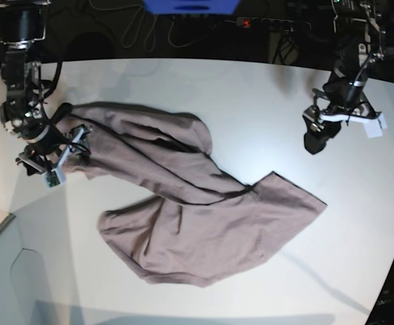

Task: Layout the t-shirt on the table in an organized manner, then fold the t-shirt properly
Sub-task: 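Release the shirt with the right gripper and lift it away, then move both grippers to the bunched shirt body and grasp fabric, then pull the grasped fabric apart with both grippers to spread the shirt, then stretch the shirt taut between both grippers and lower it flat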

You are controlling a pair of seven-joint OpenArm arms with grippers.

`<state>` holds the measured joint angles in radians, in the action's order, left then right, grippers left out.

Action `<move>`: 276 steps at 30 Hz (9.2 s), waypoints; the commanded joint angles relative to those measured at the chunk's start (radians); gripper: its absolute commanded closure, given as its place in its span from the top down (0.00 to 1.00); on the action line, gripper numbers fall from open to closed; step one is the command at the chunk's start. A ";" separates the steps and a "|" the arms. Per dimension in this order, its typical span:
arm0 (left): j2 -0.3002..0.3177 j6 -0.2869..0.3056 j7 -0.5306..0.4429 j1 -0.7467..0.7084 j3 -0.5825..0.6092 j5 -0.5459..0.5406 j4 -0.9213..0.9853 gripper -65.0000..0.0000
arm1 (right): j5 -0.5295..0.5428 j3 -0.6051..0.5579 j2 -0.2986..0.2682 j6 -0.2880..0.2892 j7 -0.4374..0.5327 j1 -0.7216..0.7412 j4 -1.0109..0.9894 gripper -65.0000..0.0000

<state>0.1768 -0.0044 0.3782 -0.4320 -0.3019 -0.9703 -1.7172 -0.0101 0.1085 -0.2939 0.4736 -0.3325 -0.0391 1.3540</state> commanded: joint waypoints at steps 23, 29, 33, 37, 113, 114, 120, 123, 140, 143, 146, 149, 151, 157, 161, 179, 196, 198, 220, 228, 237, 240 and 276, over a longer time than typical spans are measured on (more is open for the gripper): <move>0.007 0.010 -0.011 -0.017 -0.003 -0.012 -0.016 0.64 | 0.009 0.004 -0.009 0.083 0.022 0.127 -0.181 0.53; 0.007 0.008 -0.011 -0.017 -0.003 -0.012 -0.019 0.64 | 0.009 0.006 -0.008 0.132 0.022 0.127 -0.183 0.01; 0.007 0.008 -0.011 -0.017 -0.003 -0.012 -0.027 0.64 | 0.009 0.009 -0.008 0.132 0.020 0.112 -0.153 0.00; 0.007 0.008 -0.014 -0.023 -0.003 -0.017 -0.027 0.64 | 0.009 0.009 -0.008 0.132 0.020 0.035 0.009 0.00; -0.104 -0.003 -0.011 -0.101 0.194 0.313 0.035 0.65 | 0.011 -0.280 0.207 0.129 0.020 -0.160 0.381 0.74; -0.104 -0.003 -0.009 -0.097 0.192 0.314 0.039 0.65 | 0.011 -0.280 0.207 0.129 0.020 -0.160 0.379 0.74; -0.104 -0.003 -0.009 -0.046 0.201 0.314 0.145 0.65 | 0.011 -0.284 0.209 0.129 0.020 -0.147 0.374 0.74; -0.102 -0.001 -0.008 -0.029 0.221 0.314 0.191 0.64 | 0.011 -0.281 0.209 0.129 0.020 -0.146 0.374 0.74; 0.069 -0.001 -0.009 0.058 0.370 0.302 0.190 0.00 | 0.011 -0.280 0.209 0.129 0.020 -0.110 0.373 0.75; 0.073 -0.001 -0.009 0.055 0.247 0.302 0.098 0.00 | 0.011 -0.280 0.209 0.129 0.020 -0.089 0.347 0.75; 0.073 -0.001 -0.005 0.061 0.088 0.302 0.029 0.00 | 0.011 -0.278 0.209 0.129 0.020 -0.072 0.305 0.75; 0.073 0.004 0.078 0.111 -0.044 0.302 0.016 0.00 | 0.011 -0.278 0.209 0.129 0.020 -0.057 0.269 0.74; 0.073 0.007 0.155 0.181 -0.133 0.311 0.023 0.00 | 0.011 -0.278 0.210 0.129 0.020 -0.034 0.238 0.74; 0.083 0.008 0.288 0.390 -0.290 0.313 0.065 0.00 | 0.009 -0.246 0.209 0.129 0.020 0.031 0.164 0.74; 0.128 0.008 0.296 0.523 -0.280 0.313 0.176 0.00 | 0.009 -0.161 0.212 0.129 0.020 0.107 0.066 0.75; 0.183 0.001 0.000 0.982 -0.087 0.313 0.793 0.03 | 0.009 -0.020 0.163 0.127 0.022 0.413 -0.417 0.74; 0.112 0.001 -0.002 0.677 -0.205 0.301 0.475 0.47 | 0.009 -0.020 0.173 0.127 0.028 0.509 -0.614 0.74; 0.074 0.001 -0.002 0.572 -0.251 0.301 0.418 0.47 | 0.011 -0.020 0.180 0.127 0.026 0.493 -0.614 0.74; -0.164 0.008 -0.008 -0.051 -0.351 0.301 0.032 0.48 | 0.009 -0.019 0.152 0.129 0.022 0.442 -0.611 0.00; -0.170 0.008 -0.003 -0.017 -0.343 0.302 0.144 0.48 | 0.011 -0.017 0.138 0.129 0.023 0.405 -0.606 0.00; -0.168 0.008 -0.003 0.037 -0.265 0.313 0.213 0.48 | 0.011 -0.016 0.124 0.129 0.026 0.371 -0.606 0.00; -0.164 0.008 -0.003 0.037 -0.247 0.313 0.219 0.48 | 0.011 -0.016 0.124 0.129 0.025 0.371 -0.606 0.00; 0.014 0.010 -0.002 0.203 -0.400 0.307 0.328 0.00 | 0.011 -0.019 -0.078 0.129 -0.261 0.046 0.256 0.00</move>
<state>0.1764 0.0036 0.4030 -0.2337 -0.6956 -0.6632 -1.3743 -0.0051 0.0841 -0.3557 0.6029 -0.6186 -0.0113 1.5959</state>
